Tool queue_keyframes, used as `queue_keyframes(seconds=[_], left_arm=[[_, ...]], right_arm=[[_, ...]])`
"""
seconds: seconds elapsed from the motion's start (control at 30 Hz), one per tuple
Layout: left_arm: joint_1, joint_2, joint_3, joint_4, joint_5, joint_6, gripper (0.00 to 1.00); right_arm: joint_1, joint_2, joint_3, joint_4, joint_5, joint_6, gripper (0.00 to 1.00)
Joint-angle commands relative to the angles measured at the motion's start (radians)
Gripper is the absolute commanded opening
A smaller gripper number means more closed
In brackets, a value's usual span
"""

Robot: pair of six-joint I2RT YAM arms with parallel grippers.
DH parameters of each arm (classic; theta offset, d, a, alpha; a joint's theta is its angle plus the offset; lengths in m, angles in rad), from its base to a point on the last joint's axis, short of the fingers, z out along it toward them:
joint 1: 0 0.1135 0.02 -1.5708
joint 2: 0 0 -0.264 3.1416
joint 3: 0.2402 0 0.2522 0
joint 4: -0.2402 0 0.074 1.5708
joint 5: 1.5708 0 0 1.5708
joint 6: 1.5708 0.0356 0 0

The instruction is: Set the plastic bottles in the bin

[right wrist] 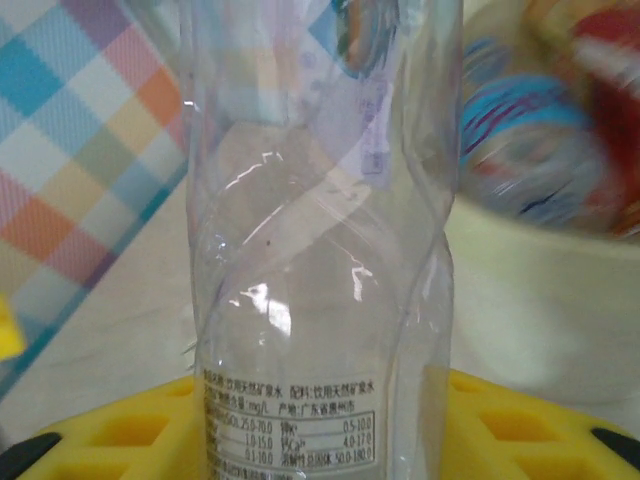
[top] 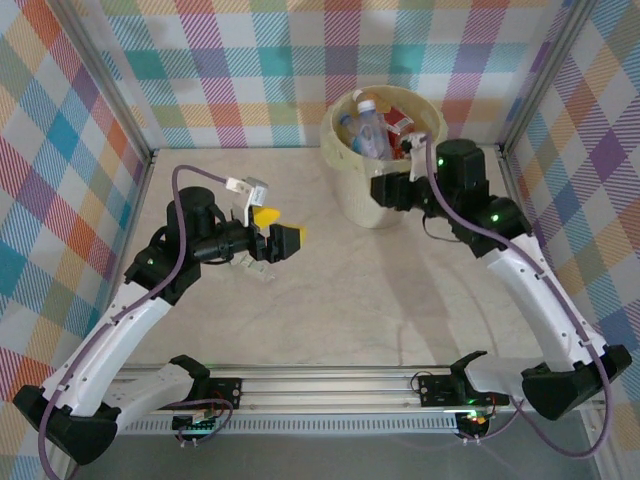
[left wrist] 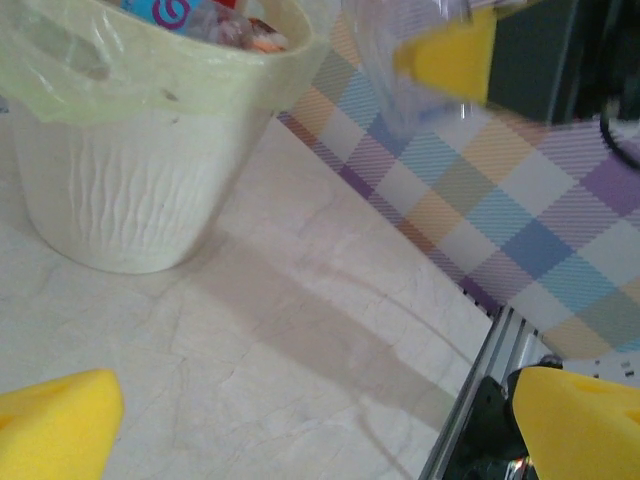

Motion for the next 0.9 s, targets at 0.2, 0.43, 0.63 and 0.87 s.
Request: queue_keyframes(seconds=[0.2, 0.43, 0.63, 0.87], left_arm=[[-0.009, -0.015, -0.047, 0.031, -0.006, 0.080, 1.00], [-0.009, 0.014, -0.062, 0.036, -0.015, 0.090, 1.00], [-0.009, 0.034, -0.068, 0.028, -0.018, 0.099, 1.00], [-0.009, 0.037, -0.076, 0.021, -0.035, 0.101, 1.00]], right_arm=[[-0.132, 0.185, 0.223, -0.111, 0.168, -0.281, 0.50], [-0.188, 0.326, 0.389, -0.117, 0.260, -0.415, 0.50], [-0.218, 0.437, 0.486, -0.114, 0.272, -0.481, 0.52], [-0.266, 0.548, 0.580, -0.112, 0.261, -0.531, 0.51]])
